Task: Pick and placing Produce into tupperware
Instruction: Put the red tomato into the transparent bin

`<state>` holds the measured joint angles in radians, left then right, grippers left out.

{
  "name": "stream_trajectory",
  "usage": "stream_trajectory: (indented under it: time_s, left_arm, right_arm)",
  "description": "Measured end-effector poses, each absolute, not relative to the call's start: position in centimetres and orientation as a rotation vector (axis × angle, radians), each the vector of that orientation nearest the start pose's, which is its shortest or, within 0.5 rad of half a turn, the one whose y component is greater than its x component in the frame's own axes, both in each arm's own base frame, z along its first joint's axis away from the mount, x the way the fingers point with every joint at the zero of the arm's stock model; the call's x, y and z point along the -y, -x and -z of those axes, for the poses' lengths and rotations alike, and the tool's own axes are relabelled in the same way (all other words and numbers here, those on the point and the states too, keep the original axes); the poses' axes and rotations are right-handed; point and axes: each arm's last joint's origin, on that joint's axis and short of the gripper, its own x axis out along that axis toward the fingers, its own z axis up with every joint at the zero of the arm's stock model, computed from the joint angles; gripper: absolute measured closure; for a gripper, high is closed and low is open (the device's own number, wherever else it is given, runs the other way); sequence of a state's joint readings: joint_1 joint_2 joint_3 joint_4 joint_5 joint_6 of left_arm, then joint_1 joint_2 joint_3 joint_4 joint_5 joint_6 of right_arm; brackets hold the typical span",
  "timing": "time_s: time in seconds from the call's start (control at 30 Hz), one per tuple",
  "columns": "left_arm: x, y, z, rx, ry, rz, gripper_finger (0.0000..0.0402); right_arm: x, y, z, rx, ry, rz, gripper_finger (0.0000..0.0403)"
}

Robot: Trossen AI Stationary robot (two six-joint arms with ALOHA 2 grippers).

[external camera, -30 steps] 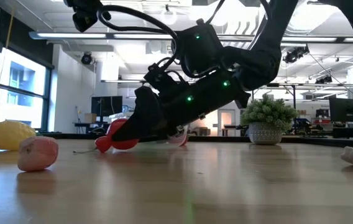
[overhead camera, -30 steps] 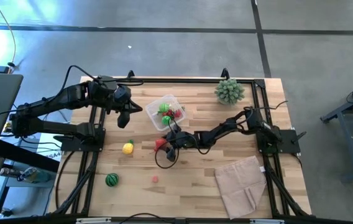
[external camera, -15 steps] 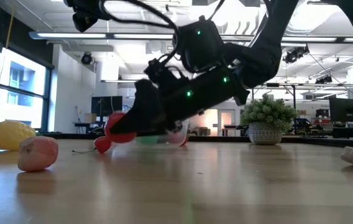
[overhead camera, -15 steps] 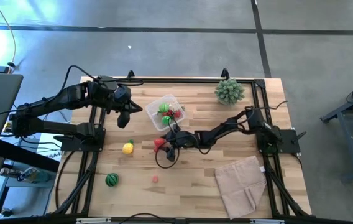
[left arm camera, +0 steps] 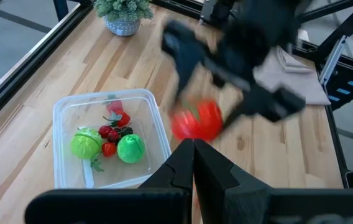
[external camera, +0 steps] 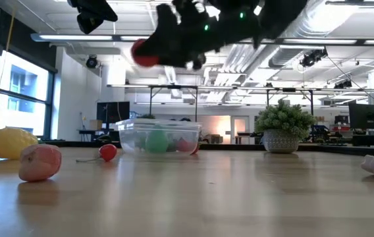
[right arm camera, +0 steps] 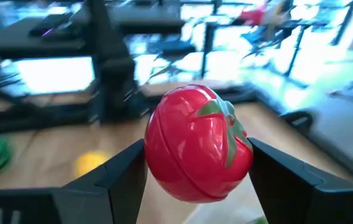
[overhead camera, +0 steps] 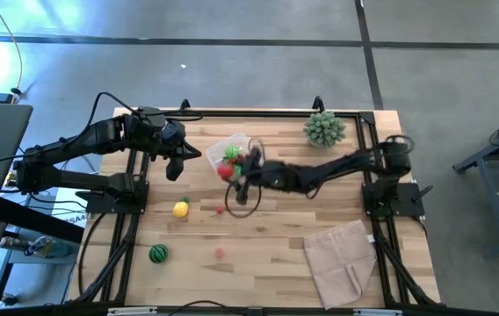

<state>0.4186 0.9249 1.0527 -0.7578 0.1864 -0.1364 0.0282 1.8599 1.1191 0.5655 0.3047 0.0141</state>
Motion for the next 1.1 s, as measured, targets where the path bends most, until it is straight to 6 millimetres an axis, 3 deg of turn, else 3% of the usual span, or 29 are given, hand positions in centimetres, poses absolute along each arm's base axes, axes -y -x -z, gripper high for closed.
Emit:
stream_trajectory:
  time_s: [0.2, 0.37, 0.47, 0.9, 1.1]
  left_arm:
    - [-6.6, -16.1, -34.8, -0.588, 0.320, -0.266, 0.0401]
    - [-6.6, -16.1, -34.8, -0.587, 0.320, -0.266, 0.0401]
    - [-6.6, -16.1, -34.8, -0.587, 0.320, -0.266, 0.0401]
    - [-6.6, -16.1, -34.8, -0.588, 0.320, -0.266, 0.0401]
    - [-6.6, -16.1, -34.8, -0.588, 0.320, -0.266, 0.0401]
  right_arm:
    - [4.3, -39.2, -25.1, -0.267, 0.002, 0.398, 0.0160]
    - [8.4, -39.4, -25.2, -0.519, -0.128, 0.392, 0.0160]
    - [10.0, -39.8, -23.9, -0.663, -0.211, 0.371, 0.0160]
    - [11.9, -43.1, -17.8, -0.891, -0.275, 0.309, 0.0160]
    - [12.0, -43.5, -17.9, -0.865, -0.268, 0.303, 0.0160]
